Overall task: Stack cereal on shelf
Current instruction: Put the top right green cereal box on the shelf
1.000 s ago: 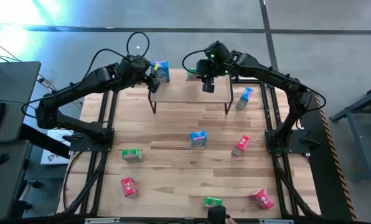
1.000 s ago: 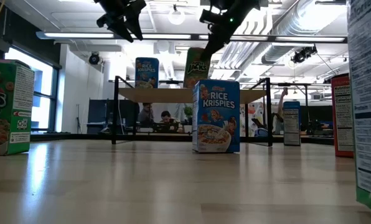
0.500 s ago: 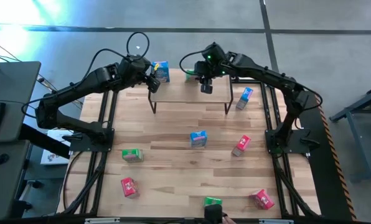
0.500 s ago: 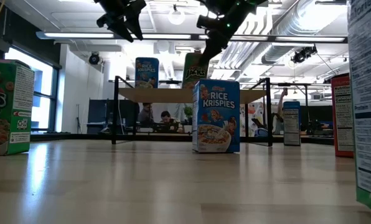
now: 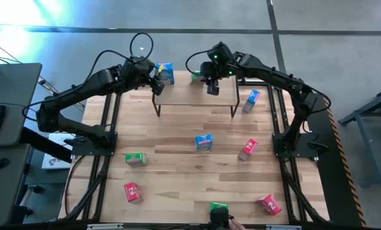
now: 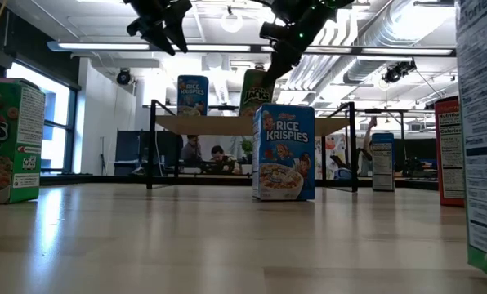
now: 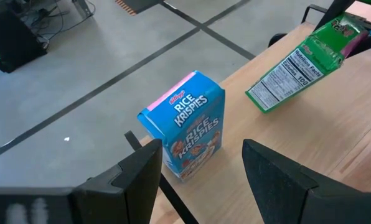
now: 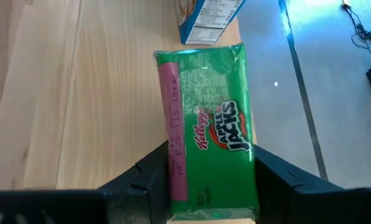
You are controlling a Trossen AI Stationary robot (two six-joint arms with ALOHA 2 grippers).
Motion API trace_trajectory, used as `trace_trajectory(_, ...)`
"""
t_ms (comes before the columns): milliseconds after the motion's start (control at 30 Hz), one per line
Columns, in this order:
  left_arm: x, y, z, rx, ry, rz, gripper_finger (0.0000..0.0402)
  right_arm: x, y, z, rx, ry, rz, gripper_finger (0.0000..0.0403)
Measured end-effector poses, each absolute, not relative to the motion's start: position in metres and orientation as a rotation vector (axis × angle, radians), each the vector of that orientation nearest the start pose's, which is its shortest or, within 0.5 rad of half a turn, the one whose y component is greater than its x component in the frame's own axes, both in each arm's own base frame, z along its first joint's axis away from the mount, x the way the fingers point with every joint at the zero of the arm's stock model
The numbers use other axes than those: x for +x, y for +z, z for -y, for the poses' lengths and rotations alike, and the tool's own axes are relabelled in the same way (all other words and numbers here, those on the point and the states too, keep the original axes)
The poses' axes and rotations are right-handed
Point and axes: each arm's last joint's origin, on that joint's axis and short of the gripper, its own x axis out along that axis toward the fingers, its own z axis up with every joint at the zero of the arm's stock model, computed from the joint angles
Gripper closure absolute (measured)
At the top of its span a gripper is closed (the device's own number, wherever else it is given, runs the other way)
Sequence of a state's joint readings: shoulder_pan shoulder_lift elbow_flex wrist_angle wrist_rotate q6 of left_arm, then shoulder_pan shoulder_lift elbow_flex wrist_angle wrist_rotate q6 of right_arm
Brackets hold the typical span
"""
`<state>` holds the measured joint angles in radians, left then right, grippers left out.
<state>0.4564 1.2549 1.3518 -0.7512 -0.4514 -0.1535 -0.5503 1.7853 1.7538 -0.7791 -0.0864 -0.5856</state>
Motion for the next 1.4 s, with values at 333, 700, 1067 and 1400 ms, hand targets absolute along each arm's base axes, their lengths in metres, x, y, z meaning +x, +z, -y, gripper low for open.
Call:
trace_trajectory(333,0.219,0.381,-0.122,-0.139,0.925,-0.608,0.0188,0.335,0.344,0.203,-0.319,-0.187,-0.856,0.0214)
trace_trajectory(700,0.219,0.381,-0.122,-0.139,0.925,-0.608,0.0188,0.335,0.347,0.208,-0.351,-0.198,-0.819,0.0187)
trace_trajectory(1067,0.219,0.381,-0.122,-0.139,0.925,-0.608,0.0188,0.336,0.34,0.218,-0.377,-0.186,-0.824,0.0187)
trace_trajectory(1400,0.219,0.381,-0.122,-0.139,0.924,-0.608,0.0188,0.338,0.339,0.221,-0.429,-0.206,-0.833,0.0187)
